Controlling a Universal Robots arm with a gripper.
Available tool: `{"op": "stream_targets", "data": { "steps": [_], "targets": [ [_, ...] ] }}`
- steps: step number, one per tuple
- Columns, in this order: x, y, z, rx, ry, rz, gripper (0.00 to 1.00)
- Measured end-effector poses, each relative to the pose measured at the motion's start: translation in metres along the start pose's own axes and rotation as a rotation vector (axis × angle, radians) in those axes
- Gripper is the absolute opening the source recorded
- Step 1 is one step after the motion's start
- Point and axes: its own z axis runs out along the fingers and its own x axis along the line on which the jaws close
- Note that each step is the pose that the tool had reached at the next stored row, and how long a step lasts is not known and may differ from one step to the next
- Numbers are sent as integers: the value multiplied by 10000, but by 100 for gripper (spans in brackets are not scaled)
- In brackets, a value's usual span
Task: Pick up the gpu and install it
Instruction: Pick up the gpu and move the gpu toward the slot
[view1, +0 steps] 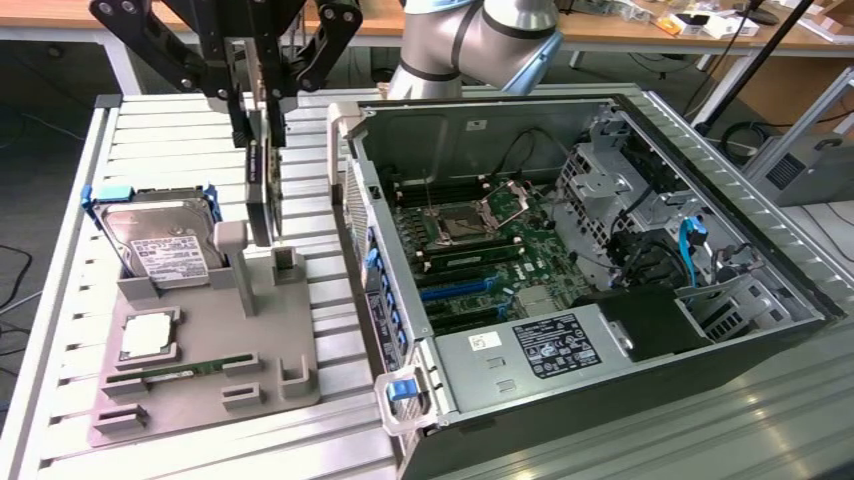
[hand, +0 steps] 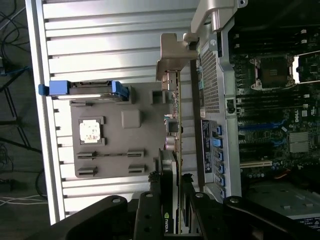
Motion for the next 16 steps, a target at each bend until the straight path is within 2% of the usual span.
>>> {"op": "stream_targets", "data": {
  "steps": [12,16],
  "targets": [
    [-2,1,-98,0,0,0,27],
    [-5,3,-209,0,0,0,27]
  ]
}}
